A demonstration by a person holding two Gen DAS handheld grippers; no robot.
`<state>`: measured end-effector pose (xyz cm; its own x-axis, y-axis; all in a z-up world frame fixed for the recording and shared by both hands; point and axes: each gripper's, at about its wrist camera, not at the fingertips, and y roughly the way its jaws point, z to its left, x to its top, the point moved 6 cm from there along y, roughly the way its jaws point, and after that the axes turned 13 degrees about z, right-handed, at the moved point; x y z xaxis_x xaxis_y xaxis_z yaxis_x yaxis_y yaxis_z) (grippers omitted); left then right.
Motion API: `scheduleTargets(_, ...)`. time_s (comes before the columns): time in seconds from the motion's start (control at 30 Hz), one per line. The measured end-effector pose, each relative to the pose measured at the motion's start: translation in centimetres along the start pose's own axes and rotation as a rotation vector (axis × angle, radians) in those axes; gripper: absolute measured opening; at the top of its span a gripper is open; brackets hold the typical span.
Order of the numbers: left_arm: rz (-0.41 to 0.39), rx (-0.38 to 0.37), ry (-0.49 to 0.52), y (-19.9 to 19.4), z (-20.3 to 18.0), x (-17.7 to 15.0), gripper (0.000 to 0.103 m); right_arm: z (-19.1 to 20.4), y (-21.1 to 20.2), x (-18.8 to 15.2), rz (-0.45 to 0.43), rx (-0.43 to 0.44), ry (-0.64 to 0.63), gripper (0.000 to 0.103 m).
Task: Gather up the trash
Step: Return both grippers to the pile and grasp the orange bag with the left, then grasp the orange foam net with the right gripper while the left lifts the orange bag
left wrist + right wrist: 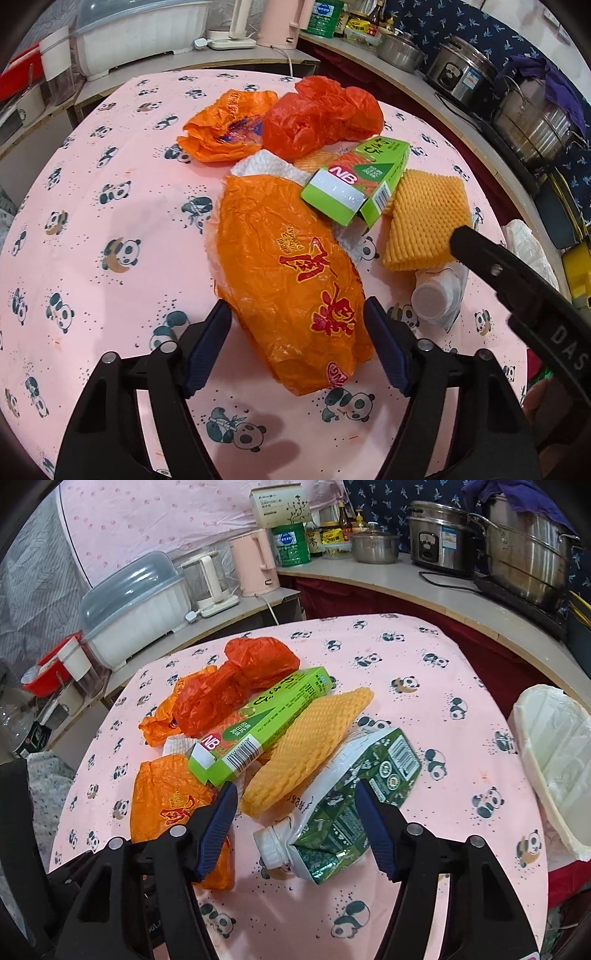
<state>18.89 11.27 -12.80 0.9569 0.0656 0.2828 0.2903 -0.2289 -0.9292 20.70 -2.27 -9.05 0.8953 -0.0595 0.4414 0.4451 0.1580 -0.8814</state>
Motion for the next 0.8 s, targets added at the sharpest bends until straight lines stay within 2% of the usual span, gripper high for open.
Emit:
scheduleTargets(0.13,0.013,-0.013,0.007,0.5,-0.2,0.1,0.061,0.4,1.1,0.3,0.016,-0.005,-0.009,0.051)
scheduleTargets(0.2,0.014,-0.018,0.007,0.6,-0.1,0.1,0.055,0.5,1.4,0.5,0.017,-0.008,-0.017,0.044)
scheduleTargets(0.27,0.022,-0.042,0.008,0.7,-0.2,0.2,0.047,0.6,1.7,0.5,0.024,-0.006,-0.020,0.031)
scheduleTargets(0.3,0.025,-0.047,0.004,0.7,-0.2,0.2,0.046,0.6,1.8,0.5,0.024,0.002,-0.022,0.030)
scheduleTargets(0.37,0.018,-0.058,-0.006,0.5,-0.1,0.4,0.043,0.7,1.7,0.5,0.019,0.013,-0.027,0.021)
scheduleTargets(0.43,0.014,-0.060,-0.002,0.3,-0.2,0.3,0.038,0.9,1.4,0.4,0.014,0.016,-0.034,0.016)
scheduleTargets(0.47,0.012,-0.062,0.003,0.2,-0.4,0.3,0.031,0.9,1.3,0.4,0.010,0.013,-0.034,0.015)
scheduleTargets(0.57,-0.007,-0.057,0.014,-0.6,-0.7,0.3,0.025,0.5,0.6,0.4,-0.003,0.017,-0.025,0.011)
scheduleTargets(0.8,-0.046,-0.050,0.043,-2.6,-1.8,0.0,0.019,-0.9,-2.2,0.6,-0.059,0.026,0.011,0.010)
